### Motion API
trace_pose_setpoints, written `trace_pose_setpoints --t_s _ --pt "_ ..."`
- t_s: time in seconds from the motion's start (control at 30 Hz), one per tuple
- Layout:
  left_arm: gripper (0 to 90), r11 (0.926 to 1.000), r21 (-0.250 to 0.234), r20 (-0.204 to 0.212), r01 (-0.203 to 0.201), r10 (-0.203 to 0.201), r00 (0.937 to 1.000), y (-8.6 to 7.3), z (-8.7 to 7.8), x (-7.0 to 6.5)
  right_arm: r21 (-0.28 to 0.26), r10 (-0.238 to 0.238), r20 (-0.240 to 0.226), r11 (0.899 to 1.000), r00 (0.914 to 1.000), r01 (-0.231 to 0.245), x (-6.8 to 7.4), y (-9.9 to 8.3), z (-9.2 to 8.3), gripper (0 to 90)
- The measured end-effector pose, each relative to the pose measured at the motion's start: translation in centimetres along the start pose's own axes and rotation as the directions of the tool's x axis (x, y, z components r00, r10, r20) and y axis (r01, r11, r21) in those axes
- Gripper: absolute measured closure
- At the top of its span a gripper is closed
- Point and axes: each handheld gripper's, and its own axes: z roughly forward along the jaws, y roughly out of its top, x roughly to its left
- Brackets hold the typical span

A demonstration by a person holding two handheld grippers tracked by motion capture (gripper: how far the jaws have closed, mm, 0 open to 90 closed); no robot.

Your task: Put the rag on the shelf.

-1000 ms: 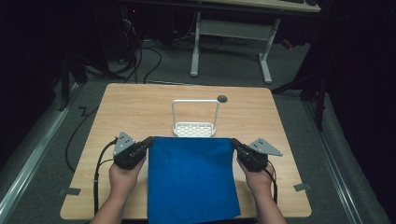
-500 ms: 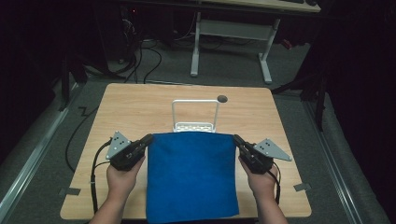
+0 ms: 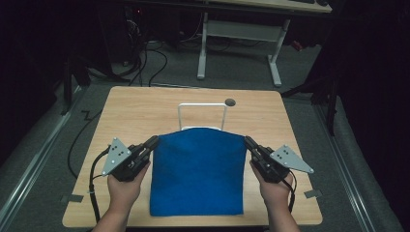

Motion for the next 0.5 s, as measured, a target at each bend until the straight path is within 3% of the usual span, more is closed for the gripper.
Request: trace_pose_setpoints --t_s 0.23,0.3,0.5 --pt "87.8 0.9985 -0.049 -0.005 -0.026 0.026 0.9997 2.0 -0.2 0.0 -0.063 -0.035 0.004 0.997 0.9994 0.035 0.5 2.0 -0.6 88.6" --pt "87.9 0.9973 -0.072 -0.003 -0.016 0.016 0.9999 2.6 -0.2 0.2 -0.076 -0.028 0.003 0.997 0.9996 0.028 0.4 2.5 -0.6 88.7" --pt "87.9 0.9950 -0.096 0.002 -0.028 0.028 0.9996 4.1 0.1 0.5 -0.096 -0.048 0.005 0.994 0.9989 0.048 0.0 4.4 -0.4 88.7"
